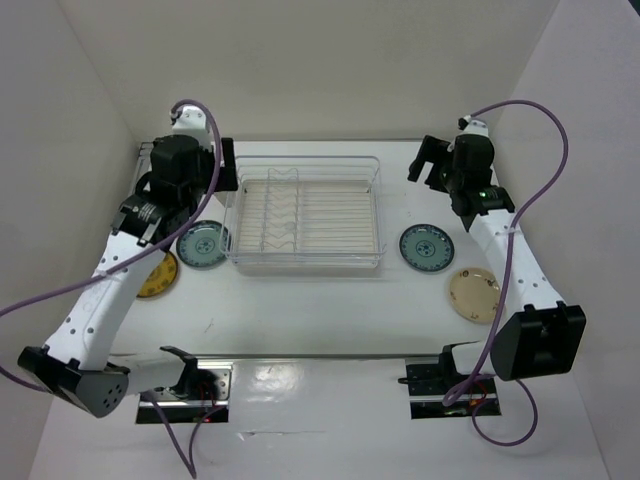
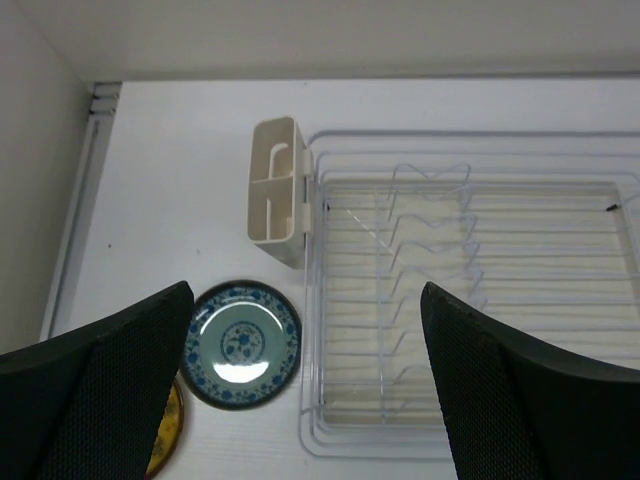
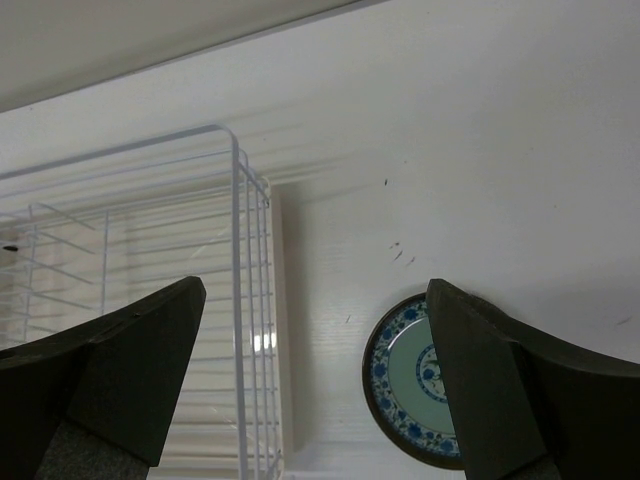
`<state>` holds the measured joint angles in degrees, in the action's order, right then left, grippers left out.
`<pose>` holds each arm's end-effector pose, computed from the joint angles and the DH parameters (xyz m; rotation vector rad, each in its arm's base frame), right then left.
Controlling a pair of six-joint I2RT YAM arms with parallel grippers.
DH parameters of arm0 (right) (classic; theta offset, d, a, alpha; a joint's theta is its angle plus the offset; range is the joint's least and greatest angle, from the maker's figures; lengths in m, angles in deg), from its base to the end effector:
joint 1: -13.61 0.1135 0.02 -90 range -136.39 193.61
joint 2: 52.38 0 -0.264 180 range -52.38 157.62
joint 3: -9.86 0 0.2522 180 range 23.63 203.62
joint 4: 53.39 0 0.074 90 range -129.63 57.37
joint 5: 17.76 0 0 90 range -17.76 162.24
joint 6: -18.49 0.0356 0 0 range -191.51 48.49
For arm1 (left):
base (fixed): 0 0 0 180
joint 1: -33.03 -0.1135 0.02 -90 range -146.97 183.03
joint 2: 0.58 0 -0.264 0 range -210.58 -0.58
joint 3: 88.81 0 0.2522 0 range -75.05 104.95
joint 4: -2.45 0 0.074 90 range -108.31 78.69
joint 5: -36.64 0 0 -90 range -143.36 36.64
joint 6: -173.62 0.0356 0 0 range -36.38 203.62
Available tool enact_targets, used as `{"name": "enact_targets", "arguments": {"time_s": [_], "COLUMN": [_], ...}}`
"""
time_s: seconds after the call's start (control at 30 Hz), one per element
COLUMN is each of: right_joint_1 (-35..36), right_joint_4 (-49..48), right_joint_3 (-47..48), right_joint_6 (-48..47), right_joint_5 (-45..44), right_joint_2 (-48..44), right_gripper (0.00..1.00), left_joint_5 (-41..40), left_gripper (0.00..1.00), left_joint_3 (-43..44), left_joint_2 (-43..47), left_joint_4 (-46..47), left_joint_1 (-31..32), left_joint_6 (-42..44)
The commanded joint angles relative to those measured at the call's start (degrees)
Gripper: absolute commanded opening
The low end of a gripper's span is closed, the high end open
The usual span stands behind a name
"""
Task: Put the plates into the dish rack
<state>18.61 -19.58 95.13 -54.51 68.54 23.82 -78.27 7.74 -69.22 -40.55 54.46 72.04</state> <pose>0.3046 0.0243 0.3638 0.2509 1.9905 0.1814 0.2376 -0.0771 0.4497 -0.1476 1.8031 -0.0105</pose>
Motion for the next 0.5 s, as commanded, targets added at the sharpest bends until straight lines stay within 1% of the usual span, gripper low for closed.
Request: {"name": "enact_targets", "arguments": {"time_s": [0.0,0.03,0.07,0.13,0.17,0.2,0.23,0.27,0.3,0.33,0.4,0.43,0.47], "right_joint_1": [0.19,0.19,0.19,0.19,0.19,0.19,0.19,0.19,0.19,0.19,0.19,0.19,0.19], "right_joint_4": [-3.09,-3.09,-3.09,-3.09,-2.57,-1.78,-1.25,-0.64,0.50,0.51,1.22,1.74,1.74], "right_joint_3": [-0.67,-0.67,-0.67,-0.67,-0.67,-1.19,-1.19,-1.19,-1.19,-1.19,-1.19,-1.19,-1.19], "right_joint_6": [-0.03,-0.03,-0.03,-0.03,0.49,0.50,1.02,1.81,1.81,1.81,1.81,1.81,1.29], "right_joint_5": [1.42,0.90,0.89,0.36,0.36,-0.77,-1.65,-2.61,-3.49,-4.20,-4.21,-4.21,-3.16], "right_joint_2": [-1.06,-1.06,-1.06,-1.06,-1.06,-1.06,-0.45,-0.44,0.25,0.26,0.96,0.96,1.75], "right_gripper": [1.00,1.00,1.00,1.00,1.00,1.00,1.00,1.00,1.00,1.00,1.00,1.00,1.00], "left_joint_5": [5.04,5.91,7.66,13.18,14.96,16.28,19.42,20.94,22.43,24.88,24.91,24.91,27.34], "left_gripper": [1.00,1.00,1.00,1.00,1.00,1.00,1.00,1.00,1.00,0.96,0.96,0.99,0.99], "left_joint_3": [0.45,0.45,1.67,5.27,5.89,5.90,5.38,4.15,2.49,-1.53,-5.33,-8.31,-9.73], "left_joint_2": [-1.75,-2.28,-2.90,-5.18,-5.71,-5.71,-6.32,-6.33,-5.37,-4.75,-2.82,-2.81,-2.81], "left_joint_4": [-5.76,-5.14,-5.13,-7.14,-9.07,-10.13,-10.84,-11.37,-11.37,-10.50,-8.83,-7.87,-5.68], "left_joint_1": [-2.26,-3.84,-7.85,-12.36,-16.90,-19.12,-21.32,-23.60,-27.89,-29.67,-32.05,-32.67,-33.55], "left_joint_6": [-4.08,-4.07,-4.07,-4.68,-5.30,-5.82,-5.83,-5.83,-5.83,-5.31,-5.30,-5.30,-5.30]}}
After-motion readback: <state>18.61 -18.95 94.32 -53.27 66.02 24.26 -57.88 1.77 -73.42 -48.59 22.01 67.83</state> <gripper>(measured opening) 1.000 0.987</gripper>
